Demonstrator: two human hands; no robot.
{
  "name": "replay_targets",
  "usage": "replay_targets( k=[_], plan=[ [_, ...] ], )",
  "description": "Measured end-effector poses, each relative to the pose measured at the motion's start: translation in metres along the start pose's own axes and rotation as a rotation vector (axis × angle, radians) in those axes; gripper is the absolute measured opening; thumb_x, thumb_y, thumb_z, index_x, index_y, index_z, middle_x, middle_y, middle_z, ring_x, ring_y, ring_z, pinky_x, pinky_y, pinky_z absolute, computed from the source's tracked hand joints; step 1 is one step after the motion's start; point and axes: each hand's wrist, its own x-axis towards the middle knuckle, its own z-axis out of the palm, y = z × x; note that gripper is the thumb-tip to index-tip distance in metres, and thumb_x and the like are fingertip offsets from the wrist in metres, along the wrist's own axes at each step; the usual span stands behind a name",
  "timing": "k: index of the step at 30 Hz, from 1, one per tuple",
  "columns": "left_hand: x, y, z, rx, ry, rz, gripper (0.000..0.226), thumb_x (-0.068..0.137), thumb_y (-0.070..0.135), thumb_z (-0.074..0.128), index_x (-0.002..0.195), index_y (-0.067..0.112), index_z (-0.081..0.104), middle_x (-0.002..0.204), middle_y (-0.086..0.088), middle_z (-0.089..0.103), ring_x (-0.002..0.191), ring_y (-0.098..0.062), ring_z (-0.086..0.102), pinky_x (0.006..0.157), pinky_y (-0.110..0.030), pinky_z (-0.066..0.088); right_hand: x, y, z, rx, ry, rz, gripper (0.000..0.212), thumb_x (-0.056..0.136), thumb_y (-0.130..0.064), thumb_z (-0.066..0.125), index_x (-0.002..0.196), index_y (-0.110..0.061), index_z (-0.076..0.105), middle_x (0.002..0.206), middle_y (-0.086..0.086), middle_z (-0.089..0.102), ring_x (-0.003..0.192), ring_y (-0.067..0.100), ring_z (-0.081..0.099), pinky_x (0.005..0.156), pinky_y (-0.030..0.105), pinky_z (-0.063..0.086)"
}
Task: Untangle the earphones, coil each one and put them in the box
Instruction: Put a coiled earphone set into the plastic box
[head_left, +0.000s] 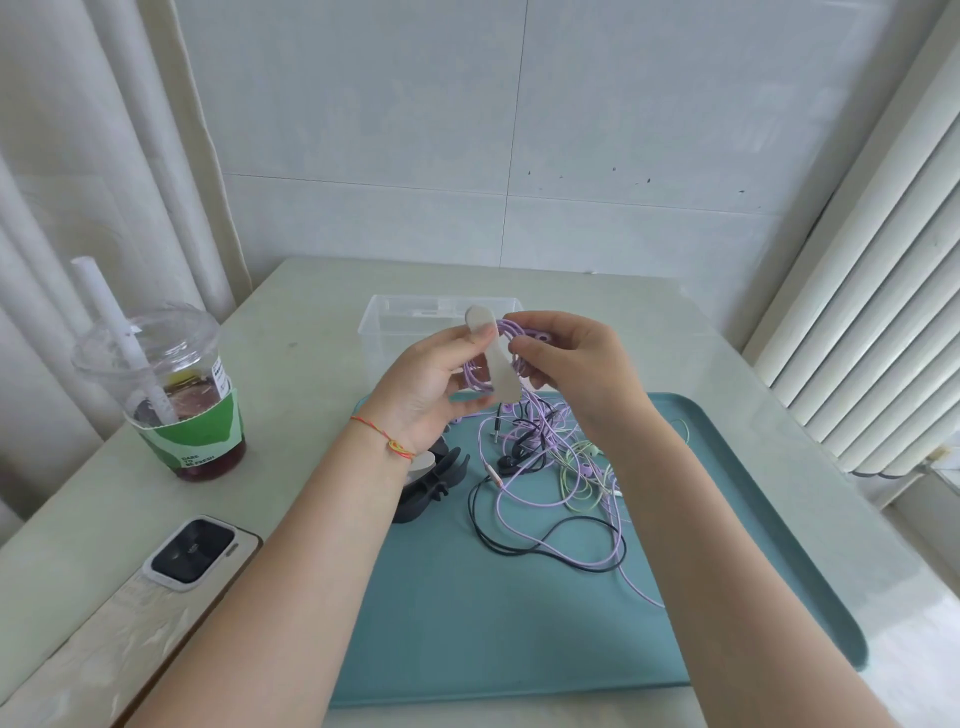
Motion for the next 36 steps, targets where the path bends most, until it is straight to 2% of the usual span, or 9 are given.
replay_targets(
  k=[2, 4, 8, 12, 16, 20, 24, 28, 36],
  plan=[
    [0.000, -0.001, -0.002, 0.077, 0.037, 0.002, 0.023, 0.080, 0.041, 0.070, 0.096, 0.025, 0.073, 0.090, 0.003, 0.069, 0.087, -0.017, 0.058, 0.075, -0.032, 0.041, 0.000, -0.003, -0.004, -0.057, -0.025, -0.011, 0.021, 0.088, 0.002, 0.062, 0.103, -0.008, 0.073, 0.072, 0.006, 0.068, 0.054, 0.009, 0.056, 0.055, 0.020, 0.047],
    [0.001, -0.001, -0.003, 0.109, 0.074, 0.019, 0.017, 0.082, 0.038, 0.070, 0.091, 0.025, 0.074, 0.084, 0.007, 0.070, 0.084, -0.014, 0.056, 0.074, -0.030, 0.037, 0.000, -0.005, -0.006, -0.101, -0.045, -0.021, 0.020, 0.087, 0.002, 0.063, 0.101, -0.008, 0.073, 0.072, 0.005, 0.069, 0.055, 0.009, 0.057, 0.055, 0.020, 0.048],
    [0.001, 0.000, -0.006, 0.125, 0.101, 0.040, 0.013, 0.084, 0.029, 0.071, 0.094, 0.021, 0.075, 0.079, 0.005, 0.070, 0.070, -0.010, 0.053, 0.061, -0.025, 0.035, -0.001, -0.006, -0.011, -0.209, -0.067, -0.037, 0.021, 0.086, 0.000, 0.066, 0.097, -0.015, 0.074, 0.064, -0.002, 0.067, 0.052, 0.005, 0.056, 0.057, 0.022, 0.047],
    [0.000, 0.000, -0.005, 0.029, 0.086, 0.055, 0.017, 0.085, 0.018, 0.071, 0.100, 0.011, 0.074, 0.088, -0.006, 0.070, 0.068, -0.013, 0.058, 0.051, -0.018, 0.046, -0.003, -0.011, -0.014, -0.292, -0.120, -0.037, 0.023, 0.092, -0.004, 0.058, 0.101, -0.018, 0.074, 0.070, 0.002, 0.069, 0.056, 0.005, 0.058, 0.059, 0.022, 0.051],
    [0.000, 0.001, -0.004, -0.067, 0.124, 0.064, 0.017, 0.087, 0.011, 0.068, 0.102, 0.003, 0.070, 0.089, -0.012, 0.067, 0.067, -0.017, 0.064, 0.056, -0.021, 0.054, -0.002, -0.011, -0.017, -0.381, -0.161, -0.004, 0.041, 0.095, -0.002, 0.046, 0.093, -0.035, 0.071, 0.070, -0.008, 0.071, 0.064, 0.008, 0.064, 0.073, 0.027, 0.055],
    [0.000, 0.003, -0.001, -0.152, 0.140, 0.064, 0.007, 0.088, 0.007, 0.066, 0.095, 0.006, 0.063, 0.075, -0.007, 0.067, 0.065, -0.019, 0.067, 0.056, -0.024, 0.056, 0.001, -0.006, -0.017, -0.331, -0.044, 0.005, 0.026, 0.094, -0.003, 0.052, 0.110, -0.017, 0.066, 0.080, -0.001, 0.065, 0.063, 0.012, 0.067, 0.066, 0.020, 0.053],
    [-0.001, 0.005, -0.002, -0.083, 0.143, 0.040, 0.008, 0.088, 0.018, 0.067, 0.092, 0.016, 0.060, 0.077, -0.003, 0.069, 0.067, -0.017, 0.067, 0.051, -0.023, 0.051, 0.004, -0.002, -0.015, -0.226, 0.040, 0.008, 0.013, 0.090, -0.001, 0.060, 0.102, -0.007, 0.062, 0.094, 0.015, 0.068, 0.062, 0.016, 0.068, 0.070, 0.029, 0.060],
    [-0.001, 0.005, -0.006, -0.013, 0.139, 0.037, 0.008, 0.087, 0.023, 0.068, 0.087, 0.022, 0.060, 0.081, -0.001, 0.070, 0.069, -0.013, 0.063, 0.052, -0.022, 0.044, 0.004, -0.002, -0.015, -0.160, 0.099, 0.024, 0.012, 0.089, -0.002, 0.062, 0.098, -0.007, 0.068, 0.082, 0.009, 0.066, 0.061, 0.017, 0.069, 0.071, 0.027, 0.059],
    [-0.003, 0.006, 0.000, -0.259, 0.129, 0.073, 0.010, 0.088, 0.014, 0.066, 0.088, 0.015, 0.057, 0.076, -0.005, 0.069, 0.064, -0.013, 0.067, 0.051, -0.020, 0.052, 0.004, 0.000, -0.011, -0.053, 0.142, 0.003, 0.010, 0.087, -0.005, 0.068, 0.096, -0.007, 0.073, 0.082, 0.011, 0.066, 0.067, 0.024, 0.071, 0.071, 0.033, 0.061]
  ],
)
